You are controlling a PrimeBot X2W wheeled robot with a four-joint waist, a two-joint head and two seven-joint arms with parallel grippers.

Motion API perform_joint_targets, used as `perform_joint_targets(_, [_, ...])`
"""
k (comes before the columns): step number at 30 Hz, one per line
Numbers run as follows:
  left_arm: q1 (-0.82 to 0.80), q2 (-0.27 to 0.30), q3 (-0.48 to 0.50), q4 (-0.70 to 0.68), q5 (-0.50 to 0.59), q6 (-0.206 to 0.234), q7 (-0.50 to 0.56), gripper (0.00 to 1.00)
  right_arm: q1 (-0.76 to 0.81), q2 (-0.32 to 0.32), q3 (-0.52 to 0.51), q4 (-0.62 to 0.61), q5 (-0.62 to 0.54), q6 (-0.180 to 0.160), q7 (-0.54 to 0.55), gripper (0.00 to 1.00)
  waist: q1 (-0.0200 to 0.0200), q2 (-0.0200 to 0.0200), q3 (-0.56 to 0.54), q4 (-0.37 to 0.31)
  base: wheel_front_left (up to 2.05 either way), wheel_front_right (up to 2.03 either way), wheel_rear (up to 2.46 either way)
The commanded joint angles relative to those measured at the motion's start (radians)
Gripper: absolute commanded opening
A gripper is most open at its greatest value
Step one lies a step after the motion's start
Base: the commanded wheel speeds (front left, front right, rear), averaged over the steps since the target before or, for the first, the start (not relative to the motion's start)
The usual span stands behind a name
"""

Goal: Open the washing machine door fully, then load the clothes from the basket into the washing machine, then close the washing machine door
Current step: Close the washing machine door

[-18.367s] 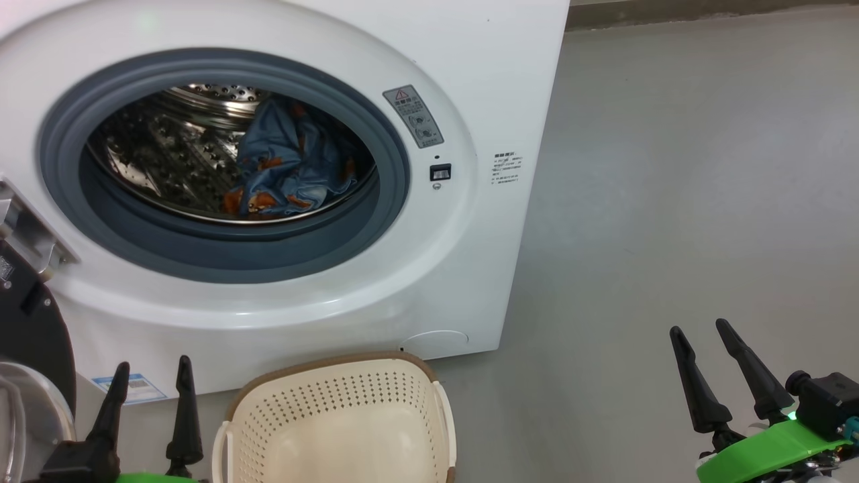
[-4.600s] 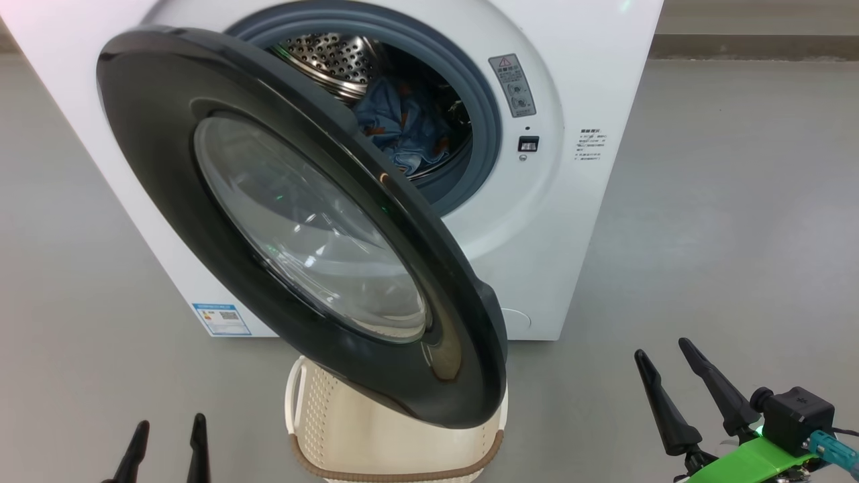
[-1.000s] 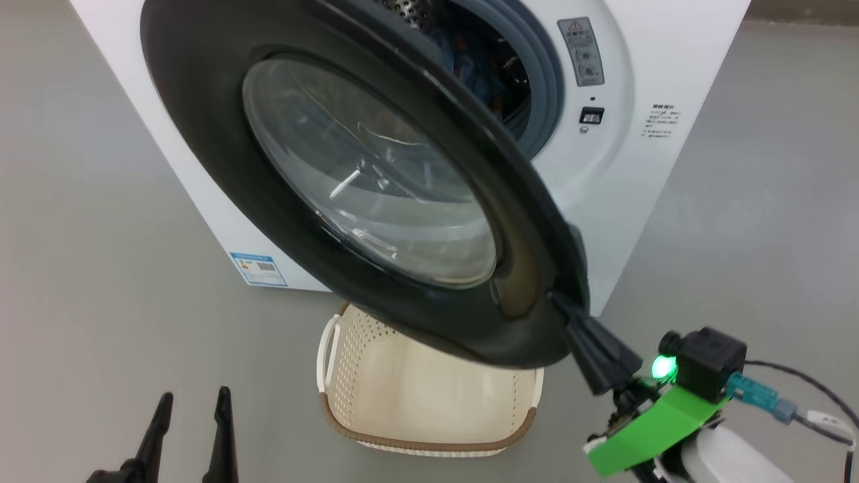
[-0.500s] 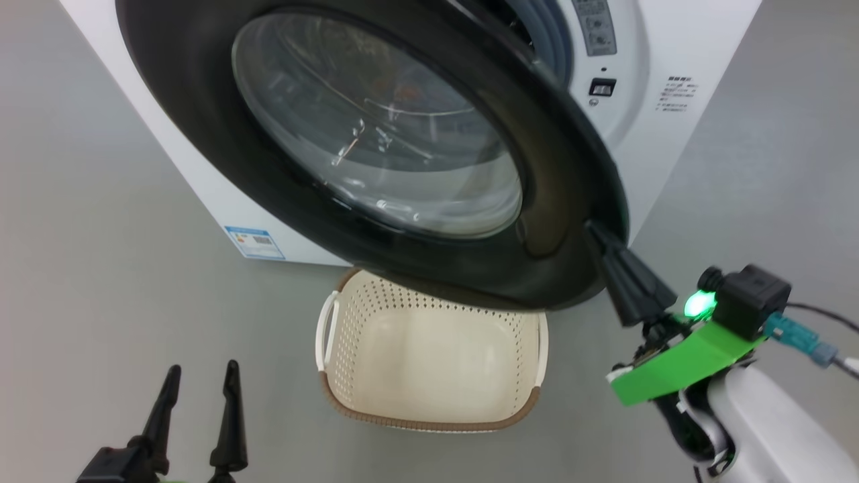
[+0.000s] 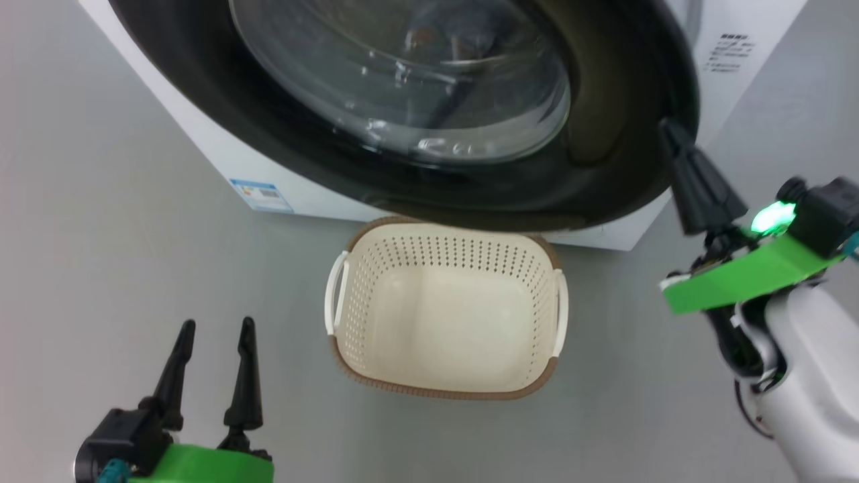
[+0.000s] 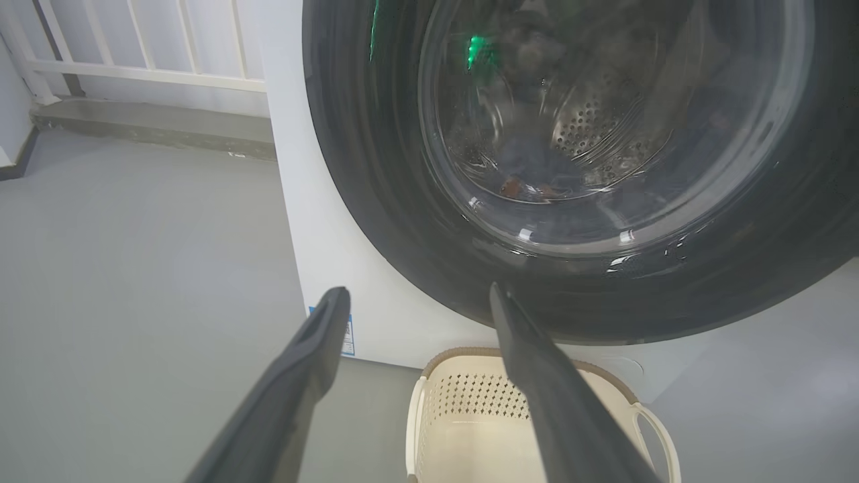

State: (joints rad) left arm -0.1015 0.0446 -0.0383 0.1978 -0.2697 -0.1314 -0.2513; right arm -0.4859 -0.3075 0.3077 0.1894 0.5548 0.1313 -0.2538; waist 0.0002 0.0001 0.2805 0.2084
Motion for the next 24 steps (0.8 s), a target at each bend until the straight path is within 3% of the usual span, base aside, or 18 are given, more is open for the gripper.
perform_joint_targets(1, [-0.026, 0.01, 0.027, -0.03, 0.006, 0.001, -0.01, 1.0, -0.026, -0.009, -0.002, -0.016, 0.0, -0.001, -0.008, 0.0, -0.0002, -0.0001, 0.026, 0.016, 0.0, 0.0, 0.0])
perform_joint_targets(11, [-0.088, 0.006, 0.0, -0.037, -0.007, 0.001, -0.01, 1.0, -0.151, -0.042, -0.034, 0.028, -0.002, -0.001, -0.008, 0.0, -0.0002, -0.0001, 0.11, 0.053, 0.0, 0.0, 0.0])
perform_joint_targets(24, [-0.127, 0.006, -0.017, -0.04, -0.022, 0.001, -0.01, 1.0, -0.246, -0.035, -0.1, 0.054, -0.017, -0.001, -0.008, 0.0, -0.0002, -0.0001, 0.153, 0.075, 0.0, 0.0, 0.0])
